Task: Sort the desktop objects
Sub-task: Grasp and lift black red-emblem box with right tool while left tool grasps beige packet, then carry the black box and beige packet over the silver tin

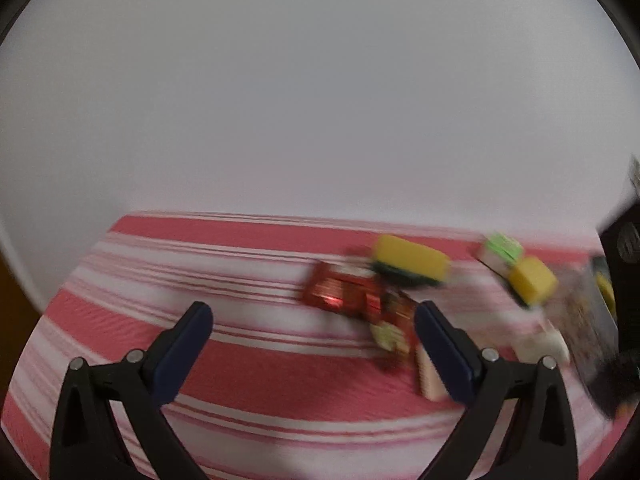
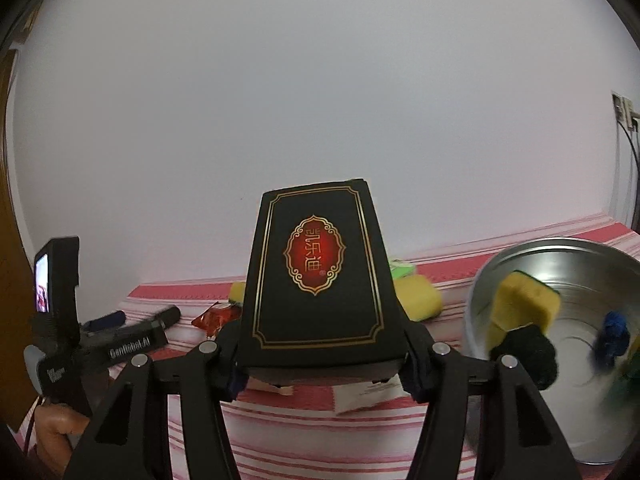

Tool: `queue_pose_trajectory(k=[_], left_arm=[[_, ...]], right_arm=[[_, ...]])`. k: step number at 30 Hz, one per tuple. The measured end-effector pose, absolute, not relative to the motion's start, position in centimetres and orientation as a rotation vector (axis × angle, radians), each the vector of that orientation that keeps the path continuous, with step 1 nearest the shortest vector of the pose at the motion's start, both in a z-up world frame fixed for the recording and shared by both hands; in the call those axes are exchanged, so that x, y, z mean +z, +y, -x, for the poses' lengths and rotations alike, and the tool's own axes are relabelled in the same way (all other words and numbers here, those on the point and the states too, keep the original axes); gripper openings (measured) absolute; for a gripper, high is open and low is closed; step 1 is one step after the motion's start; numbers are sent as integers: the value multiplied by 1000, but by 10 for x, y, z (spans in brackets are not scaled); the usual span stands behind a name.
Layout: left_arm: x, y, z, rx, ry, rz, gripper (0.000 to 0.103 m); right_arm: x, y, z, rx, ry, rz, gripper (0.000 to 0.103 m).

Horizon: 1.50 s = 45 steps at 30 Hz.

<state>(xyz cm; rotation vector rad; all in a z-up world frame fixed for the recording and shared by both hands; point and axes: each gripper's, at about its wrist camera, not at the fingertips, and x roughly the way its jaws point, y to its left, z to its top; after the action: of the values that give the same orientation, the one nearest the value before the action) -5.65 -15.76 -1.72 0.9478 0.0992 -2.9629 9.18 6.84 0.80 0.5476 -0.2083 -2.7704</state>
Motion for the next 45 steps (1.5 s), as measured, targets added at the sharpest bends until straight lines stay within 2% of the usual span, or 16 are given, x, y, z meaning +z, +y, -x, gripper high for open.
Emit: queue_pose_trajectory(k=[3,7,13,18,19,21,26,29,37,41,45], left_arm=[[-19,-128,54,-3115,28,-1043,101],[-27,-87,52,-3132,-201,-1077,101],[-45,-47,74,-3023,-283,-1189,98],[-69,-50,102,-2830,-35,-1437,98],[-69,-50,102,-2825,-44,-1426,94],[-69,-50,102,-2817,-62,-1401,80],[-69,-65,96,-2844,31,-1358,56],[-68,-74,88,-2875,112,-1336,50],[-37,-99,60,-3032,346,-1022,50],[-22,-89,51,-3027,171,-871,50],[-24,-82,51,-3018,89,-858,50]], right_arm=[[13,82,-95,-2786,-227,-525,61],[26,99,-103,-2803,-271,-461,61],[39,113,-125,-2873,-235,-335,61],[38,120,-130,-2867,-232,-355,61],[38,121,-130,-2865,-236,-361,61],[40,117,-127,-2861,-249,-375,61],[43,109,-125,-2859,-238,-375,61],[37,101,-119,-2867,-223,-372,61],[27,94,-117,-2905,-191,-332,61],[34,80,-132,-2915,-144,-316,61],[30,76,-132,-2918,-112,-311,61]])
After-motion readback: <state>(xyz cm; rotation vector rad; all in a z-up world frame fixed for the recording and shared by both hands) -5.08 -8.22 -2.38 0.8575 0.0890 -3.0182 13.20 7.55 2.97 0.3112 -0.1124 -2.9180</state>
